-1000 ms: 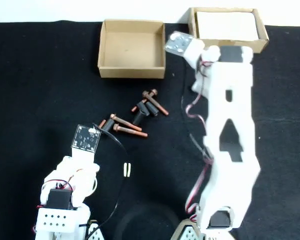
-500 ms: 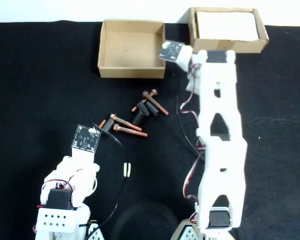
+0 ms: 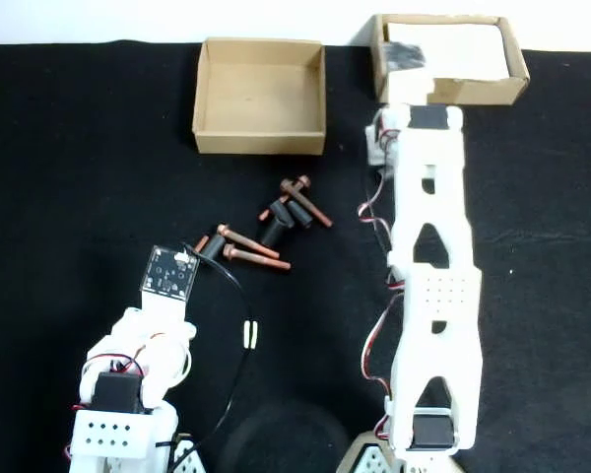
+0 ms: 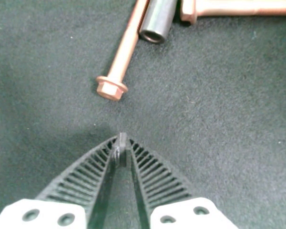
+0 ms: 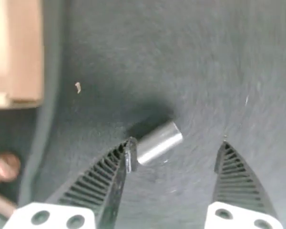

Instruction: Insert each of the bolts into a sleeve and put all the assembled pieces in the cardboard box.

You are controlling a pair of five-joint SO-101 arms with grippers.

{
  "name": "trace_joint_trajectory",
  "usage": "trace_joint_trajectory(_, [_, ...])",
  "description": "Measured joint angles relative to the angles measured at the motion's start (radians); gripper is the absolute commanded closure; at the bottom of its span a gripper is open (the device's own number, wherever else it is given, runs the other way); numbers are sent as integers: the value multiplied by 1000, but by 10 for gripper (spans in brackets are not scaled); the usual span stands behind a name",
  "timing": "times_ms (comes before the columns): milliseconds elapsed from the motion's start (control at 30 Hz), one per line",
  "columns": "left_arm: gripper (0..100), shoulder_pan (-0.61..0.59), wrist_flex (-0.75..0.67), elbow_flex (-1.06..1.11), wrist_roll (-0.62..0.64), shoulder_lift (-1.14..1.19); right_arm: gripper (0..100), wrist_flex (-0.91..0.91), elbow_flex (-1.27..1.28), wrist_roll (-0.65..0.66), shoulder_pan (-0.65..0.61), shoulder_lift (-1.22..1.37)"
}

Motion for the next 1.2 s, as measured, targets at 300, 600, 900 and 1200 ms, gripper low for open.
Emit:
trace_joint_trajectory(300, [991, 0, 0, 0, 0, 0, 716, 17, -2, -315, -3, 44])
trace_joint_trajectory(600, [991, 0, 0, 0, 0, 0, 717, 12, -32, -334, -18, 149])
trace_joint_trajectory(900, [991, 0, 0, 0, 0, 0, 875, 6, -46, -307, 6, 170])
trace_joint_trajectory(1200, [991, 0, 0, 0, 0, 0, 899, -61, -44, 107, 9, 181])
